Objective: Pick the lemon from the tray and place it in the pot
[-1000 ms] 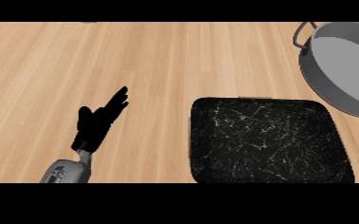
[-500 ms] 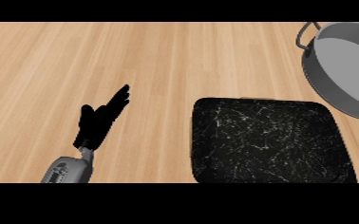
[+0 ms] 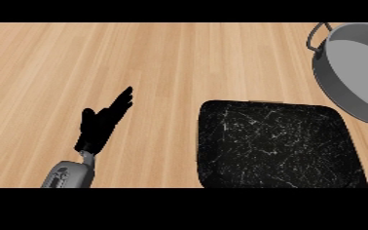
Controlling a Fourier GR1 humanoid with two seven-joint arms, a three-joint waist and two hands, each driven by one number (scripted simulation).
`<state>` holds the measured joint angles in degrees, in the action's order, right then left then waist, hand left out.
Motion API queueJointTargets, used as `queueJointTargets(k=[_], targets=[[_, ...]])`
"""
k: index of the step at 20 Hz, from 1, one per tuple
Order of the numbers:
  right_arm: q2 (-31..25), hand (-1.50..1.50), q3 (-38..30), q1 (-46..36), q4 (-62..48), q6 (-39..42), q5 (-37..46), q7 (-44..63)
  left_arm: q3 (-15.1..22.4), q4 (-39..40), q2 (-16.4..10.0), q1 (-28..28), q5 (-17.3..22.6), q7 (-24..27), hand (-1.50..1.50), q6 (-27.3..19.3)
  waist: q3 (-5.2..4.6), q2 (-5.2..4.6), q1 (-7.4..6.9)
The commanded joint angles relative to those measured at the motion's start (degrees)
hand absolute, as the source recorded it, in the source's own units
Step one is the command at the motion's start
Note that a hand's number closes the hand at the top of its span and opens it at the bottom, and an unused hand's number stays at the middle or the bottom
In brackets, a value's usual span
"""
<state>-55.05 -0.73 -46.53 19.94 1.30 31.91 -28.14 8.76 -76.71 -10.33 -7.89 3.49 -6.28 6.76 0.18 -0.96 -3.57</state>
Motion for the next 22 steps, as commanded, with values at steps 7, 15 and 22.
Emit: queueJointTargets(k=[7, 15, 22], targets=[[5.1, 1.5, 10.3, -6.1, -10.4, 7.5, 12.7, 14.9, 1.0, -0.9, 1.3, -0.4, -1.2, -1.4, 0.0, -1.0, -0.04, -0.53, -1.21], [12.3, -1.5, 4.1, -9.2, -12.7, 7.6, 7.1, 13.7, -0.9, 0.4, 0.0, 0.3, 0.1, -1.0, 0.0, 0.8, 0.05, -0.08, 0.66], [11.9, -1.5, -13.0, -13.6, -11.4, 2.9, -9.7, 9.4, -1.6, -0.4, -0.2, -0.1, 0.9, -2.5, 0.0, 0.8, 0.15, 0.15, 1.23]])
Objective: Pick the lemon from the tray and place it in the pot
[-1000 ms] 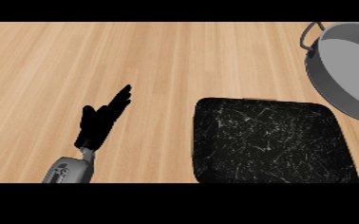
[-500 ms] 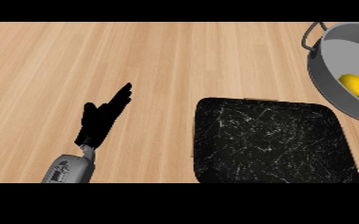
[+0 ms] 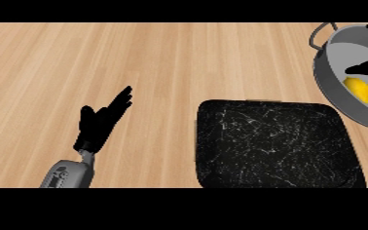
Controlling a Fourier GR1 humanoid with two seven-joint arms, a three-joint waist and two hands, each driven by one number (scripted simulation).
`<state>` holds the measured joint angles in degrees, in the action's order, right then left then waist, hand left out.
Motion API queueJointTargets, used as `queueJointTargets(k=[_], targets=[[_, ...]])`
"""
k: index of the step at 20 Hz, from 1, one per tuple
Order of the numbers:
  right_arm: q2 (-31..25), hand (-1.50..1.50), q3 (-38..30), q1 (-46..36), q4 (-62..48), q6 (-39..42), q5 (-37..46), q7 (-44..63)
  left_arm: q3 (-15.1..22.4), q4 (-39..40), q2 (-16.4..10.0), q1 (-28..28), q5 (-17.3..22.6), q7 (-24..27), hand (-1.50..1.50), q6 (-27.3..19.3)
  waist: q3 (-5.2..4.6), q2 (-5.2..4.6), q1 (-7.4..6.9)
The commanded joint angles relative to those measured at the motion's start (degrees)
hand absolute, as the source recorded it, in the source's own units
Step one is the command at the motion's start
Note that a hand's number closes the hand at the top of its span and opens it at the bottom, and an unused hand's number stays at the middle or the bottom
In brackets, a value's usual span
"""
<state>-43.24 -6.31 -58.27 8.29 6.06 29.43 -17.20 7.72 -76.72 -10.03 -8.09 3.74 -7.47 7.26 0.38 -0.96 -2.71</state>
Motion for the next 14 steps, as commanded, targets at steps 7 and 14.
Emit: queueJointTargets(k=[7, 14], targets=[[-8.6, -1.5, -18.6, -1.0, -1.0, -5.0, -17.4, -1.5, 0.3, -0.6, 0.2, 2.1, -0.9, 0.2, 0.0, -0.7, -0.09, -0.17, 0.41], [-12.8, -1.5, -25.3, 7.7, -1.7, -0.1, -23.7, -10.4, -0.4, -0.8, 0.5, 1.3, -1.1, 0.3, 0.0, -1.3, 0.02, -0.3, 0.67]])
